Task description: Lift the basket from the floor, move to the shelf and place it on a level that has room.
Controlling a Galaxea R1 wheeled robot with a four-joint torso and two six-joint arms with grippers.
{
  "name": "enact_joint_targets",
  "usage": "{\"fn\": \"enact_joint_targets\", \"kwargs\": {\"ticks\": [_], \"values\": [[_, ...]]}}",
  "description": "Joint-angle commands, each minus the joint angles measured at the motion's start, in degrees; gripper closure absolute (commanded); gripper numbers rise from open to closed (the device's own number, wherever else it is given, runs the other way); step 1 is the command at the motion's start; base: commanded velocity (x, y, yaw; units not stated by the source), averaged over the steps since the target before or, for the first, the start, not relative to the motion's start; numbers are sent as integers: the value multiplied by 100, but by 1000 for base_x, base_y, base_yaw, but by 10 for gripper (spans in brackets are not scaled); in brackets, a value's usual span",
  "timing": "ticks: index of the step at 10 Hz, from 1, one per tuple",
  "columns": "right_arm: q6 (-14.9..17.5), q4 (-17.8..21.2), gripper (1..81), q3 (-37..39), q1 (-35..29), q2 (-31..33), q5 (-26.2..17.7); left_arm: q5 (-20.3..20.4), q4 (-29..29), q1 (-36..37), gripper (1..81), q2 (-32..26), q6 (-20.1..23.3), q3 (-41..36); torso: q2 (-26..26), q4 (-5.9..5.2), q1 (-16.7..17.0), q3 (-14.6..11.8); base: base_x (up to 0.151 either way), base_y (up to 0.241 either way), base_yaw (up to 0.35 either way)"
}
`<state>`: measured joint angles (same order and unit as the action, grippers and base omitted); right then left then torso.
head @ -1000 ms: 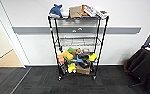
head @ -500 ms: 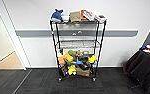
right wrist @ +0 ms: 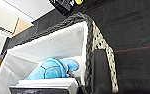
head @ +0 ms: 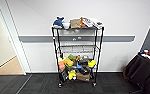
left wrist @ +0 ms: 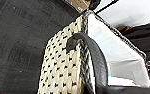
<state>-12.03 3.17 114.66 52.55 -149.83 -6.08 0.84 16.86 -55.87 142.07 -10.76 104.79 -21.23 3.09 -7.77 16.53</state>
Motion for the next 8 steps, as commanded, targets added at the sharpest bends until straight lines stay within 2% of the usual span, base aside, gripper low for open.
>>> {"fn": "enact_joint_targets", "kwargs": {"ticks": [1,2,4,6,8], "values": [[-1,61,811,-121,-741,144,28,-102,-306,582,811,-161,4,-125,0,0,0,-359,0,0,0],[16,61,811,-130,-715,144,28,-102,-428,555,811,-161,13,-152,0,0,5,-127,0,0,0],[87,52,811,-191,-618,162,37,-93,-709,484,811,-143,13,-178,0,0,11,-238,0,0,0],[96,17,811,-244,-513,214,28,-84,-1070,414,811,-152,13,-240,0,0,13,-238,0,0,0],[96,-1,811,-253,-407,267,2,-102,-1106,387,811,-178,13,-248,0,0,15,-240,0,0,0]]}}
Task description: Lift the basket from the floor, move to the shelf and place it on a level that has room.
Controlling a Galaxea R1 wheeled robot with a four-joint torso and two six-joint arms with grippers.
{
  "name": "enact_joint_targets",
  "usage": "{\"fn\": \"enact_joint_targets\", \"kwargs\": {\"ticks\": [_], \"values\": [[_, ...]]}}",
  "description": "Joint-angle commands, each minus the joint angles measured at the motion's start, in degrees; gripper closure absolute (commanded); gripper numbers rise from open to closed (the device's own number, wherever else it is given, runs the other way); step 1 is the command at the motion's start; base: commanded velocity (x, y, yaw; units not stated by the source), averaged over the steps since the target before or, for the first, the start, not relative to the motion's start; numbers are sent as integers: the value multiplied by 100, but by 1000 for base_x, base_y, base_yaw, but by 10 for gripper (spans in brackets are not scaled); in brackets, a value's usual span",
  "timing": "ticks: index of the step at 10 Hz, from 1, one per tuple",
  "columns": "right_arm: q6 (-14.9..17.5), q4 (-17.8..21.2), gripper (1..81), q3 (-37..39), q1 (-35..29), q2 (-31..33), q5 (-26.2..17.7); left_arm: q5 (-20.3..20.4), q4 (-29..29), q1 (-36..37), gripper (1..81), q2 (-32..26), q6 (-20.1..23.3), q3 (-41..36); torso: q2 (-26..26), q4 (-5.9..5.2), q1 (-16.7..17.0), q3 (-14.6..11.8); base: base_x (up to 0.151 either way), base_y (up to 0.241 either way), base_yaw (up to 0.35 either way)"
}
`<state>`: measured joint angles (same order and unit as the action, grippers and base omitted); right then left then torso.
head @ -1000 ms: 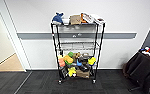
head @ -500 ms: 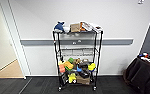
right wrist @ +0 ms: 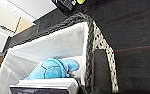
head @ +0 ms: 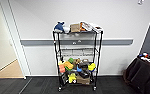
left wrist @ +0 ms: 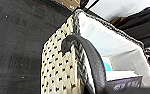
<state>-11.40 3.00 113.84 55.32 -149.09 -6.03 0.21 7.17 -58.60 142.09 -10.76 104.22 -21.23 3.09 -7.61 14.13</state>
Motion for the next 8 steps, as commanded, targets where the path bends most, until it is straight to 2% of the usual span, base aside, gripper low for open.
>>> {"fn": "enact_joint_targets", "kwargs": {"ticks": [1,8], "values": [[32,8,811,-170,-649,228,-3,-38,-128,644,811,-198,13,-191,0,0,0,0,0,0,0],[24,17,811,-179,-596,246,6,-38,-128,635,811,-225,13,-253,-4,0,13,-5,106,0,0]]}}
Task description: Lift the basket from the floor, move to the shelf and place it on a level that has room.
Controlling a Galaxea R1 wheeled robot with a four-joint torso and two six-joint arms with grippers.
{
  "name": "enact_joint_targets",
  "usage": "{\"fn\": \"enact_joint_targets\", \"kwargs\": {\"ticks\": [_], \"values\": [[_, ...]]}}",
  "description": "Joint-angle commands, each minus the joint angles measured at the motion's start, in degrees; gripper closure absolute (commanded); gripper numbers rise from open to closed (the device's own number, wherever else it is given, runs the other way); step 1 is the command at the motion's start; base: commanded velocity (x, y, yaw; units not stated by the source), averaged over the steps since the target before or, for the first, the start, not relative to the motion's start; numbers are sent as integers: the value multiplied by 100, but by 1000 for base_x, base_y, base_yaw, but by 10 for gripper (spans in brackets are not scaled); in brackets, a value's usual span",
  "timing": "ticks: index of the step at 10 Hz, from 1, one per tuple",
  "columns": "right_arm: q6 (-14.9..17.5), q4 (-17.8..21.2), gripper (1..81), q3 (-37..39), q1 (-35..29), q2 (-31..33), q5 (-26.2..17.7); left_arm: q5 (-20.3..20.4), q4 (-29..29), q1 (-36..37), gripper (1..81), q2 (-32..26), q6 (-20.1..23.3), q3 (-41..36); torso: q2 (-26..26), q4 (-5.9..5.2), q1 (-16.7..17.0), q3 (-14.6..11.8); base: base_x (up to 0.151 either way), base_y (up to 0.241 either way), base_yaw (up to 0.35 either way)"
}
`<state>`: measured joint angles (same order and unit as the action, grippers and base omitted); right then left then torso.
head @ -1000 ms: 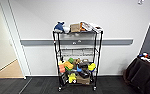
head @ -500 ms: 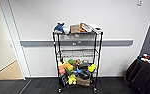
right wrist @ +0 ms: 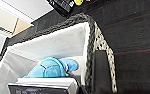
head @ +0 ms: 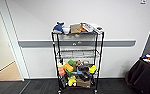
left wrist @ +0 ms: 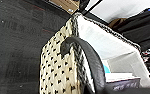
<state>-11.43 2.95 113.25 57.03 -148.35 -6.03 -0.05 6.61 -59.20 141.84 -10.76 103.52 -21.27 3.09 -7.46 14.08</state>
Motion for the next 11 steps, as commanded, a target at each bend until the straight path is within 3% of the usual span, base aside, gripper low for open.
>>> {"fn": "enact_joint_targets", "kwargs": {"ticks": [1,11], "values": [[27,30,811,-120,-758,171,6,-13,-72,694,811,-208,13,-192,0,0,0,0,125,0,0],[27,39,811,-103,-740,162,6,-4,-72,694,811,-208,5,-201,0,0,-2,0,125,-6,0]]}}
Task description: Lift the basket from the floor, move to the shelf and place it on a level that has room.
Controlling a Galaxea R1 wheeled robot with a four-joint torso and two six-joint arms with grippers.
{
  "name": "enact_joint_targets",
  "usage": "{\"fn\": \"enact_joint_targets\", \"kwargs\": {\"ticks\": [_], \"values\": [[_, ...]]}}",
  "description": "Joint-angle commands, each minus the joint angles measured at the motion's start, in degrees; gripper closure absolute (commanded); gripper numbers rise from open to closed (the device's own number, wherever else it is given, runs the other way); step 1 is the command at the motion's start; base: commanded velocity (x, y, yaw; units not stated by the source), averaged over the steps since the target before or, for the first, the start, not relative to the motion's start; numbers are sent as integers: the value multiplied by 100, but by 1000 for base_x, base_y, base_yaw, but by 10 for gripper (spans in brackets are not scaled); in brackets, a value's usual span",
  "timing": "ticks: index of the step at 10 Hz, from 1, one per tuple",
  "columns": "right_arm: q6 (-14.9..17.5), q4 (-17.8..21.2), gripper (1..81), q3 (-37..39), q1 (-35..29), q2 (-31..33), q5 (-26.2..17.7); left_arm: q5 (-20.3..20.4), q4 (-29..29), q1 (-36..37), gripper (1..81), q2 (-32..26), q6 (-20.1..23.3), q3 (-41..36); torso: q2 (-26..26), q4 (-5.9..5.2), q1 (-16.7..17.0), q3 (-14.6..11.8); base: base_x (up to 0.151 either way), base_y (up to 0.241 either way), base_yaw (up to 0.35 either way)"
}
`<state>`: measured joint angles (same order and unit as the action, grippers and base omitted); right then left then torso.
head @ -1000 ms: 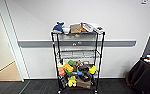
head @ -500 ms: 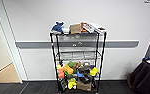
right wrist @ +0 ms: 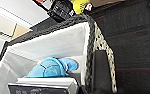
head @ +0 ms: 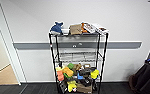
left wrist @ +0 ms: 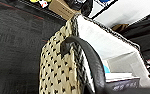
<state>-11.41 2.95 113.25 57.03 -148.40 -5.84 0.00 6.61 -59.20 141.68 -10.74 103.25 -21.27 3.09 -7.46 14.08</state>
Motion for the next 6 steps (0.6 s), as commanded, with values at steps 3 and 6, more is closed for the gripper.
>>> {"fn": "enact_joint_targets", "kwargs": {"ticks": [3,6], "values": [[25,39,811,-103,-732,159,-14,-9,-63,694,811,-175,2,-174,0,0,-2,0,125,-63,0],[25,39,811,-111,-732,159,-14,-9,-63,694,811,-174,2,-174,0,0,-2,0,125,-21,0]]}}
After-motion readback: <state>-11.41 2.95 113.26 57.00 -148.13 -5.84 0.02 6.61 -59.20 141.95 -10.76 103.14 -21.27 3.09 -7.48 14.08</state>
